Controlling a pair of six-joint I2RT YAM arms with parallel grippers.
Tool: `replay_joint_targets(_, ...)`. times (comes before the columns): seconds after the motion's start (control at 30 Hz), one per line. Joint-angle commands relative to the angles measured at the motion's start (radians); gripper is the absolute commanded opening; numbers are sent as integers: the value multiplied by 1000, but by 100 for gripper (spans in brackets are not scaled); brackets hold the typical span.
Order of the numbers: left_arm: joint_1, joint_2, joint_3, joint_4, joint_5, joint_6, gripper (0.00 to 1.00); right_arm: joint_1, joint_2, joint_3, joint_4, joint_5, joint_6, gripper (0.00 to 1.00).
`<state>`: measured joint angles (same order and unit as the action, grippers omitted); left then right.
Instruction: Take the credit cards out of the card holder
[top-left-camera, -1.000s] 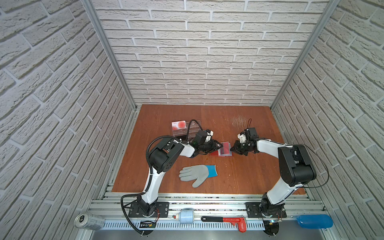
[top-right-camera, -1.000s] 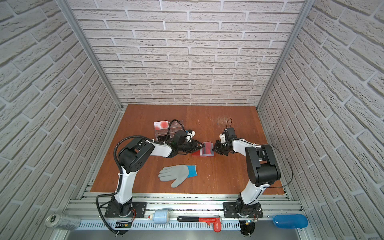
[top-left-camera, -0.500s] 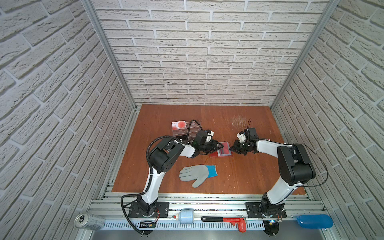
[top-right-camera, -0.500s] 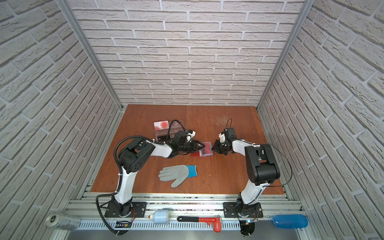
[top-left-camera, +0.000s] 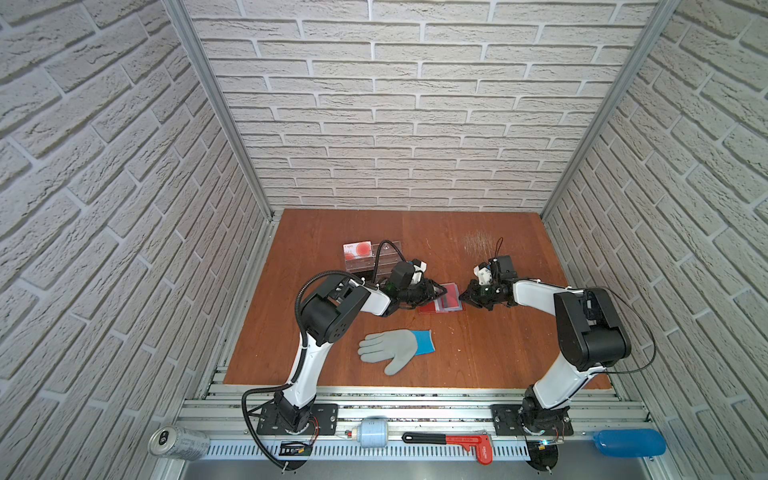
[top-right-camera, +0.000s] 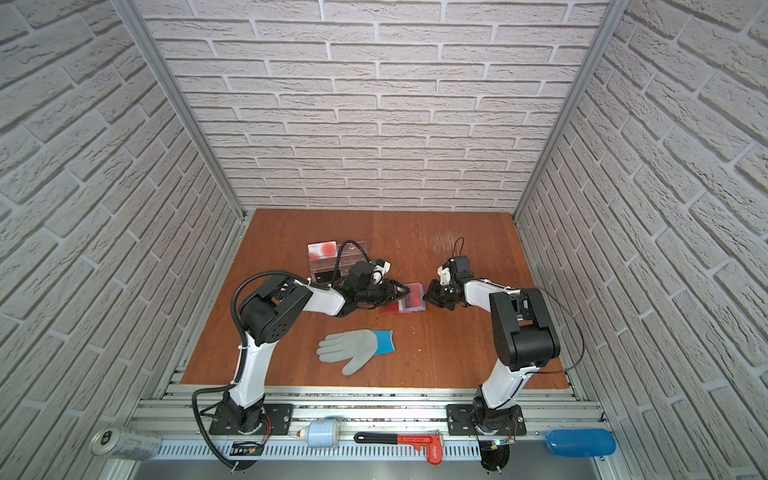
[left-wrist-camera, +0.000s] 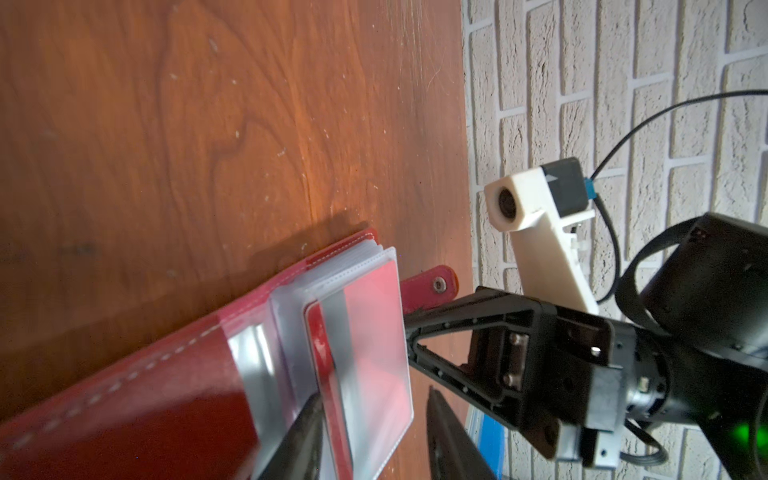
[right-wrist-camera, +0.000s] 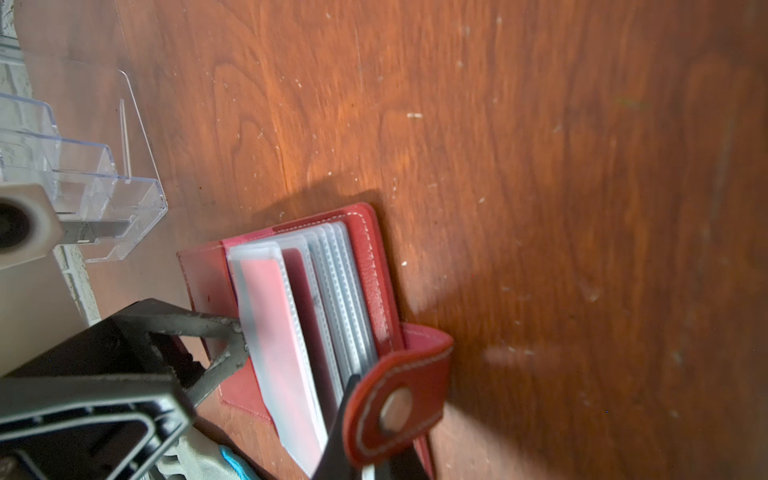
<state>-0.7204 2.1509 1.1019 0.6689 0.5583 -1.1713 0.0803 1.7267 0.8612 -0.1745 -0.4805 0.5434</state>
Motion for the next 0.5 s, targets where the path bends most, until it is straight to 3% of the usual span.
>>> replay_joint_targets(0.0,-10,22,-4,93,-8,-19,42,12,34,-36,-14,28,3,9)
replay_joint_targets(0.47,-16,49,-8,230,-8,-84,41,17,45,-43,-5,26,4,8)
